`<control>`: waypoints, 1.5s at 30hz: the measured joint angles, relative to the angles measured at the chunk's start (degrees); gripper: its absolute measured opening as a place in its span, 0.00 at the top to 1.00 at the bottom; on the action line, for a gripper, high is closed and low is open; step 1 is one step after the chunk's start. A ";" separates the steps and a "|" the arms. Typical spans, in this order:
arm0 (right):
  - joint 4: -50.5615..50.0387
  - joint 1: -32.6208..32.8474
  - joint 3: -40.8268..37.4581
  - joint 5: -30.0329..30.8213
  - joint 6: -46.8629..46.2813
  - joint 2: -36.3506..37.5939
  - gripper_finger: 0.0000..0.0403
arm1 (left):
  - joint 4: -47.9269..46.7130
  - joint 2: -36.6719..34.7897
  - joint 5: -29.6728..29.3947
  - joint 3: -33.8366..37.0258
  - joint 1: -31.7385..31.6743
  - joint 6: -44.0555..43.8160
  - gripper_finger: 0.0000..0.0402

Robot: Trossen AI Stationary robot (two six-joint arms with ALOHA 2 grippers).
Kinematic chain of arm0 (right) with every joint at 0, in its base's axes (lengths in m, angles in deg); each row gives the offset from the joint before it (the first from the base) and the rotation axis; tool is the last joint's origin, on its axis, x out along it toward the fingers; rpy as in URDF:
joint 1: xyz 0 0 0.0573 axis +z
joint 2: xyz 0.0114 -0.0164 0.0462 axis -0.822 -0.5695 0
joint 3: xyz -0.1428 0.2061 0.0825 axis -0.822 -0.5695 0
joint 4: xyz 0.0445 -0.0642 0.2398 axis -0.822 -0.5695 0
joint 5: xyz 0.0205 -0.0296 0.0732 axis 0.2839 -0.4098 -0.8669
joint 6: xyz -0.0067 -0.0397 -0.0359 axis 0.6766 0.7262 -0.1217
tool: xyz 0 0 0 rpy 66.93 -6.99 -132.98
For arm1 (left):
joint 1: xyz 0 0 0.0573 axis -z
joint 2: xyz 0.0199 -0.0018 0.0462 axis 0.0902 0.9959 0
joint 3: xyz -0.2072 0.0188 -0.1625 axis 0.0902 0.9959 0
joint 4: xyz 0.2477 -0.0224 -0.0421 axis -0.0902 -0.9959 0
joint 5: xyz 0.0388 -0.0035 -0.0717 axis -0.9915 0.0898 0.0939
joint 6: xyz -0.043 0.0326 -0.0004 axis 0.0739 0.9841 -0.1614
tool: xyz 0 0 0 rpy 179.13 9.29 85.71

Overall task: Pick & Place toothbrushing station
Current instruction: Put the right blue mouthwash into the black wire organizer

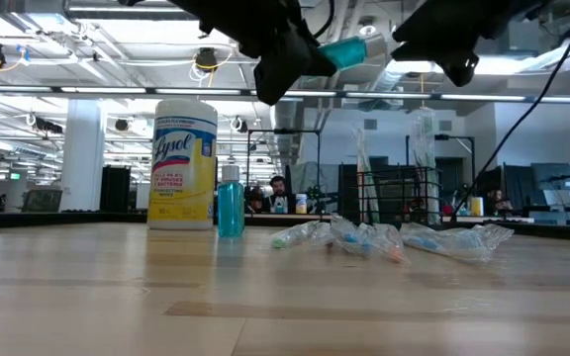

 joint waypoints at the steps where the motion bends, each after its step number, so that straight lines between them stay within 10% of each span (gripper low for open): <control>1: -0.55 0.29 0.00 0.02 0.67 0.50 0.74 | -0.10 0.00 0.00 0.00 0.04 -0.91 0.86; 9: -1.26 3.78 0.00 0.46 5.64 4.40 0.77 | -4.01 -0.92 7.69 0.20 0.06 -12.43 0.86; 26: 8.16 8.48 0.02 4.96 20.84 4.41 0.87 | -13.14 -18.96 48.05 11.82 -7.83 -44.08 0.86; 45: 18.94 4.64 5.55 3.30 33.66 -7.37 0.87 | -7.85 -20.55 56.54 14.99 -9.44 -47.46 0.85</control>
